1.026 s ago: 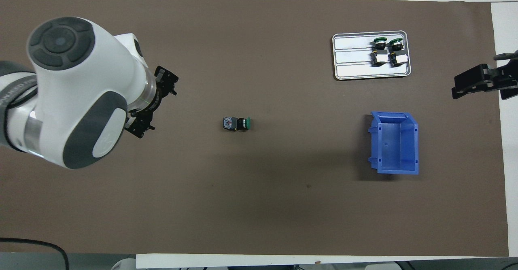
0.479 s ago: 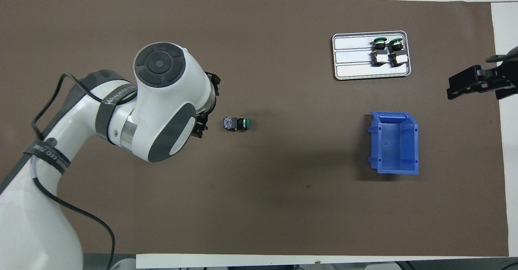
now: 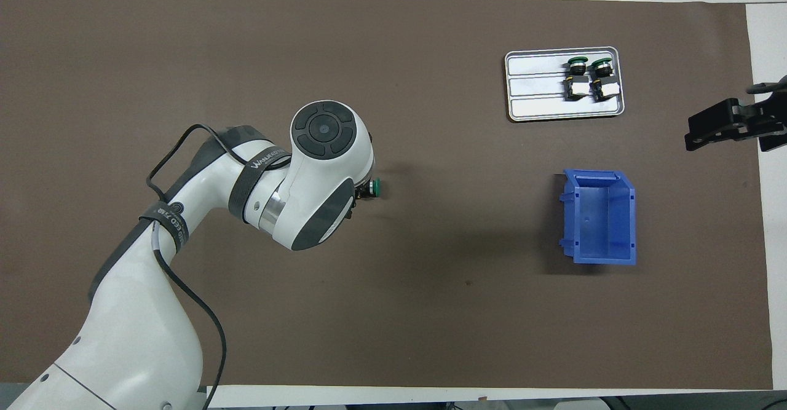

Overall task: Place and press button with both arms
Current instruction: 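Press down on the top of the green button with the left gripper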

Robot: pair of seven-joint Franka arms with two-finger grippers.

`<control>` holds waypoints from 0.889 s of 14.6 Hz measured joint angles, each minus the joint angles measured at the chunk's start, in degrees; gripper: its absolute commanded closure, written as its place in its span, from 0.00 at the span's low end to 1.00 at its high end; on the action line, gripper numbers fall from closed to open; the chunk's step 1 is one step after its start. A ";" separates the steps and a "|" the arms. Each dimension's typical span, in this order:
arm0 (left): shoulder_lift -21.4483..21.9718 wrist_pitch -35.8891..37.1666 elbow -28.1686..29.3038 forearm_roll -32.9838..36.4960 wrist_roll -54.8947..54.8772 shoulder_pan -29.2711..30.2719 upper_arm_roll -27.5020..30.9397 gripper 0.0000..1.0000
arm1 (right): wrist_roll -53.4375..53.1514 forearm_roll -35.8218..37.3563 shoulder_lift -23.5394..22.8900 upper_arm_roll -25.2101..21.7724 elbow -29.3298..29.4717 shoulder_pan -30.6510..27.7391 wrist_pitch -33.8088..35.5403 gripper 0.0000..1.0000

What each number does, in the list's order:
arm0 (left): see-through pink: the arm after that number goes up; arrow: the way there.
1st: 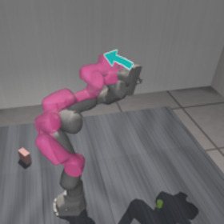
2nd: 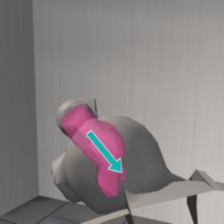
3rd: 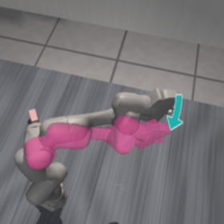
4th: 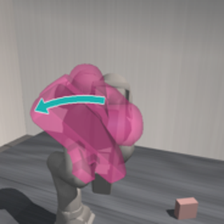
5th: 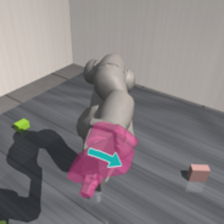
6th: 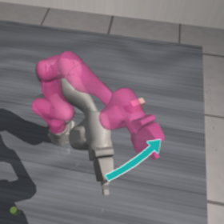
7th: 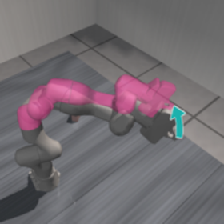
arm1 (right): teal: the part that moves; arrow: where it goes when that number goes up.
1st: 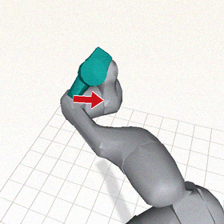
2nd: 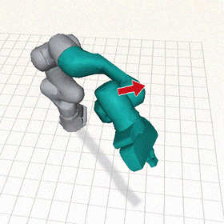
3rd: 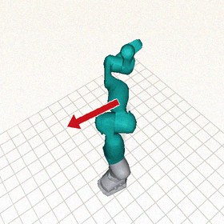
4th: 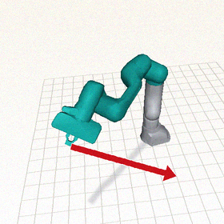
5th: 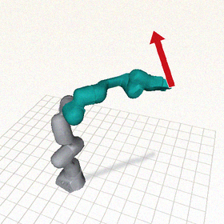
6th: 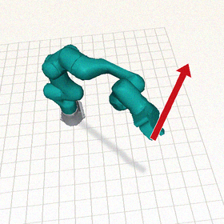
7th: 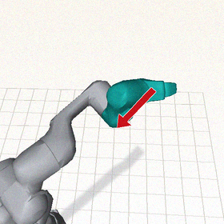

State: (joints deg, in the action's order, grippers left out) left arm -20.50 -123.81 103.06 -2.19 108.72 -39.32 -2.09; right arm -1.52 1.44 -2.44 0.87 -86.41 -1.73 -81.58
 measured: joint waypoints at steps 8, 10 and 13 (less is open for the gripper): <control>-2.53 -2.71 0.90 0.00 1.34 -0.64 0.03 0.10 | 0.00 0.00 0.10 -0.42 -0.07 -0.11 0.00 0.00; -3.34 -3.67 1.19 -0.05 2.83 -1.10 -0.01 0.12 | 0.00 0.00 0.12 -0.42 -0.12 -0.08 0.00 0.00; -3.71 -4.08 1.47 -0.06 4.22 -1.12 0.01 0.26 | 0.00 -0.01 0.16 -0.42 -0.23 -0.07 0.00 0.00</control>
State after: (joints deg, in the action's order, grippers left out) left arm -24.20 -127.89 104.52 -2.25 112.94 -40.44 -2.08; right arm -1.52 1.44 -2.28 0.45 -86.64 -1.80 -81.58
